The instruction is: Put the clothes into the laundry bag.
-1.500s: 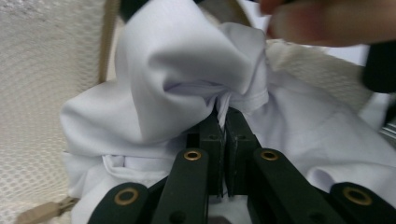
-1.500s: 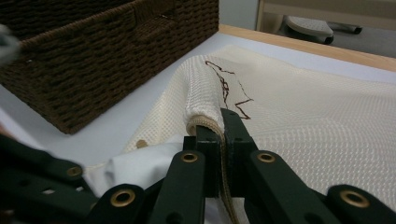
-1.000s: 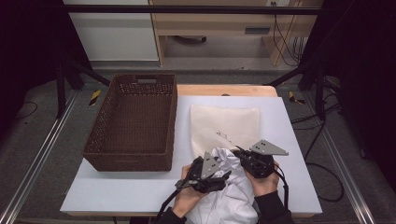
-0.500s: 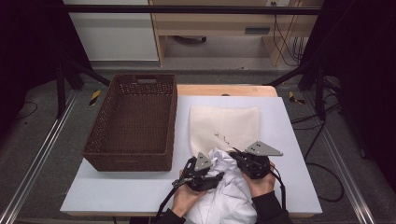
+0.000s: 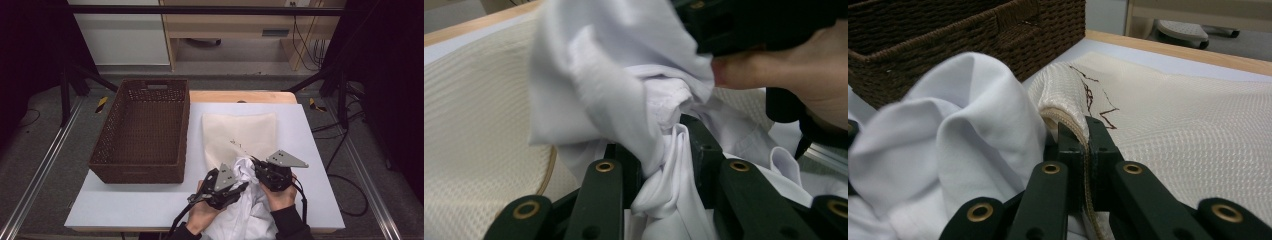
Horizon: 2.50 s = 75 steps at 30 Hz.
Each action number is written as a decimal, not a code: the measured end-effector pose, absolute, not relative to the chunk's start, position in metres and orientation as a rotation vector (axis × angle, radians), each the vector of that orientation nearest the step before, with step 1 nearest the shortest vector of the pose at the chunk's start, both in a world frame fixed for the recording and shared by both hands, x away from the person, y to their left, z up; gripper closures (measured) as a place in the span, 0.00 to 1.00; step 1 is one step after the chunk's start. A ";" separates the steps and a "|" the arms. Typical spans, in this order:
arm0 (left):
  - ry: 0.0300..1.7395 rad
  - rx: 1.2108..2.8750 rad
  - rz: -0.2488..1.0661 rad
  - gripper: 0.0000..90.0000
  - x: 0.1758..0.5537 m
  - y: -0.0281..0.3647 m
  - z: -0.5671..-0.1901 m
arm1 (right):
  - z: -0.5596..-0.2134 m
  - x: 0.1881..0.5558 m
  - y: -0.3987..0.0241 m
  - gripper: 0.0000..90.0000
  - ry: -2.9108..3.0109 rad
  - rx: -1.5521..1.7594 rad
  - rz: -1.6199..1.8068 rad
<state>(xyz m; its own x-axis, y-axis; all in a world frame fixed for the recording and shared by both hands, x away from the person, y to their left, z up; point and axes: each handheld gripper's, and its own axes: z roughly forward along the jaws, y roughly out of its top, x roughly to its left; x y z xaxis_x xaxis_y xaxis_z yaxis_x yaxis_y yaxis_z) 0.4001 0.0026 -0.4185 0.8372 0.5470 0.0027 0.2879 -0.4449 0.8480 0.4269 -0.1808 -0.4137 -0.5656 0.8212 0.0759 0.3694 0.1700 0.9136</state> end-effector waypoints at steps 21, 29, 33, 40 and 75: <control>0.761 1.961 0.283 0.30 0.404 0.048 -0.440 | -0.421 0.429 -0.182 0.97 2.039 1.121 1.352; 0.809 1.965 0.151 0.61 0.402 0.044 -0.473 | -0.424 0.429 -0.177 0.97 2.057 1.122 1.335; 0.793 1.949 0.201 0.84 0.396 0.039 -0.463 | -0.423 0.430 -0.178 0.97 2.054 1.133 1.340; 0.714 1.940 0.287 0.87 0.387 0.022 -0.430 | -0.416 0.425 -0.175 0.97 2.048 1.107 1.377; 0.863 1.856 0.277 0.84 0.414 0.037 -0.462 | -0.422 0.428 -0.176 0.97 2.066 1.130 1.354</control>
<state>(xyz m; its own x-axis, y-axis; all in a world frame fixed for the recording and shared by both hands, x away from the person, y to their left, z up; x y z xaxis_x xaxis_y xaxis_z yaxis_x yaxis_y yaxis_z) 0.4139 0.0373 -0.4615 0.7160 0.6719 -0.1896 0.4355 -0.2175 0.8735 0.4280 -0.1763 -0.4221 -0.5804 0.8101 0.0825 0.3988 0.1944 0.8962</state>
